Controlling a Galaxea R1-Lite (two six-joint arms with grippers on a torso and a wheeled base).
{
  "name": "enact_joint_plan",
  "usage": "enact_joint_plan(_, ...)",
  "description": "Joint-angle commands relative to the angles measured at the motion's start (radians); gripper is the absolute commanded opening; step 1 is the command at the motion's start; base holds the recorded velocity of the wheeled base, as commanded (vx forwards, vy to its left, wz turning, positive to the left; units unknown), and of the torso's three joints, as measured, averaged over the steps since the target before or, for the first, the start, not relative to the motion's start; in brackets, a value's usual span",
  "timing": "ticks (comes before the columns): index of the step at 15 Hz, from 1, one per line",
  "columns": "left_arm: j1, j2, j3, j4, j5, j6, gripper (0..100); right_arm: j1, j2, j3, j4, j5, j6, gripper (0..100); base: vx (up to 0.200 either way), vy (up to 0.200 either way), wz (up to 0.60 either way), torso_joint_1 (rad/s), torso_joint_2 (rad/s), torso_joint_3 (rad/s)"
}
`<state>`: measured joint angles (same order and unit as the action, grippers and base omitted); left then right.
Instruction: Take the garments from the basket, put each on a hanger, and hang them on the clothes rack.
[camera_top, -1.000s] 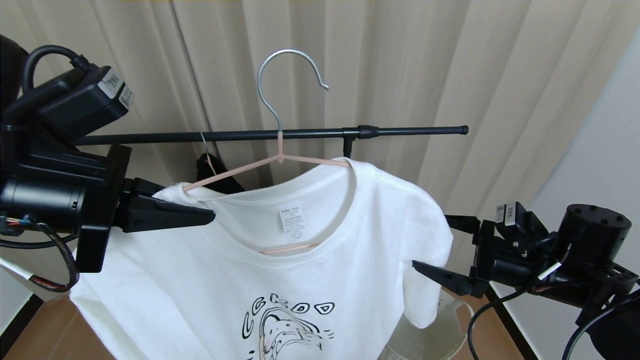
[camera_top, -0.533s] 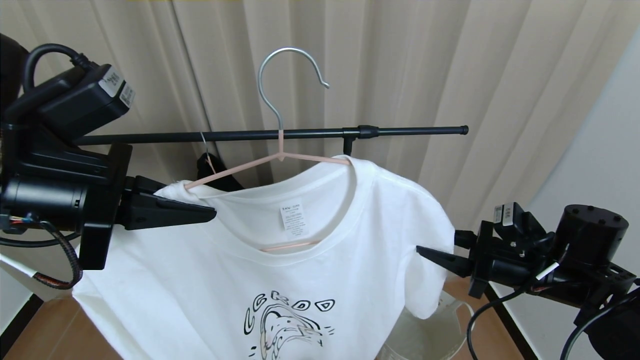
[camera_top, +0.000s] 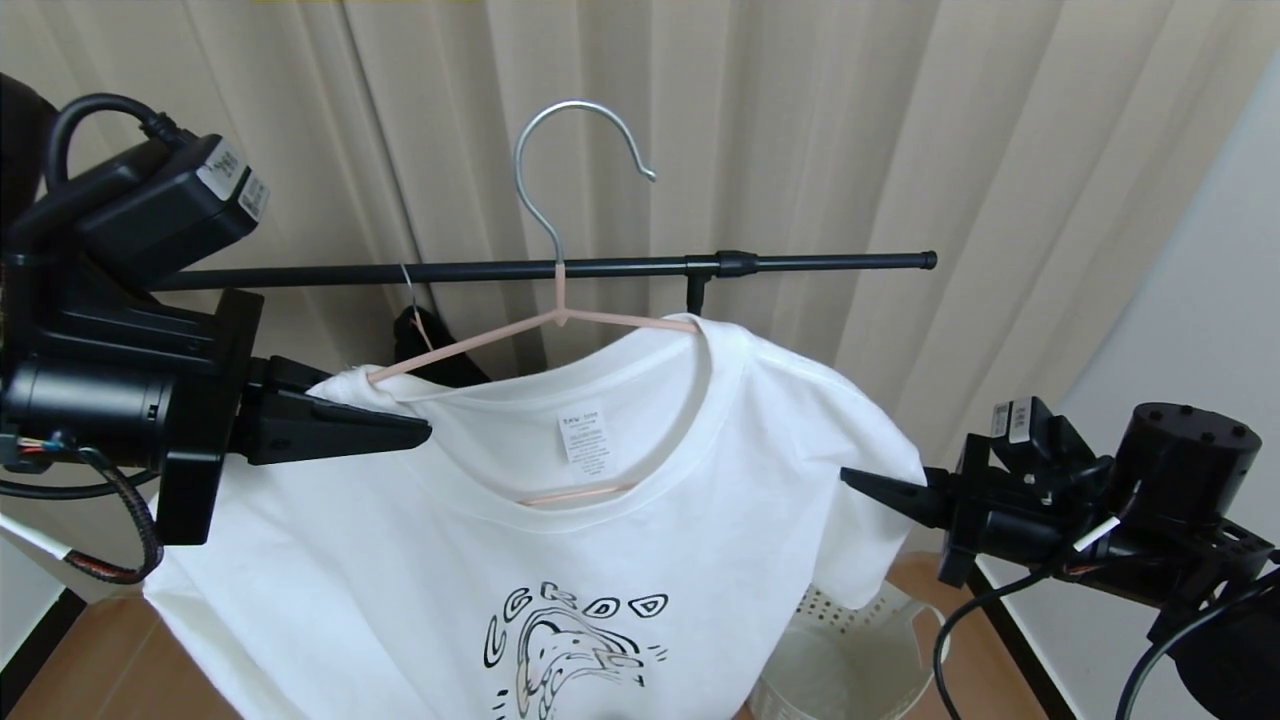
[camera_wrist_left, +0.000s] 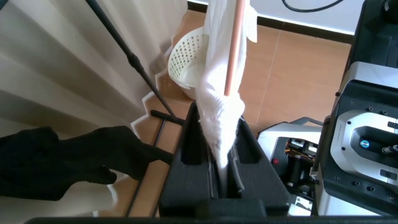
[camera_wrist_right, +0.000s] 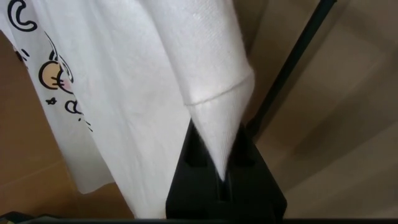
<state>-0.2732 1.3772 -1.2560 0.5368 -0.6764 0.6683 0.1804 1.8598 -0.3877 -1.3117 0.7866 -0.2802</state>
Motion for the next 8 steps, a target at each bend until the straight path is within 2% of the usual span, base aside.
enact_joint_plan(1,0.006,-0.001,0.001,0.002,0.0,0.001,0,-0.012,-0.001,-0.005,0.0,0.0,0.001,0,0.0,0.0,0.0,0.0,0.0,0.0)
enact_joint_plan(5,0.022,-0.024,0.032,0.0,0.0,0.001,0,-0.044,-0.001,-0.022,0.003,0.002,0.007,0,0.0,0.0,0.0,0.0,0.0,0.0)
enact_joint_plan(8,0.048,-0.055,0.053,0.0,0.0,0.001,0,-0.09,-0.001,-0.048,0.002,0.002,0.047,0,0.0,0.0,0.0,0.0,0.0,0.0)
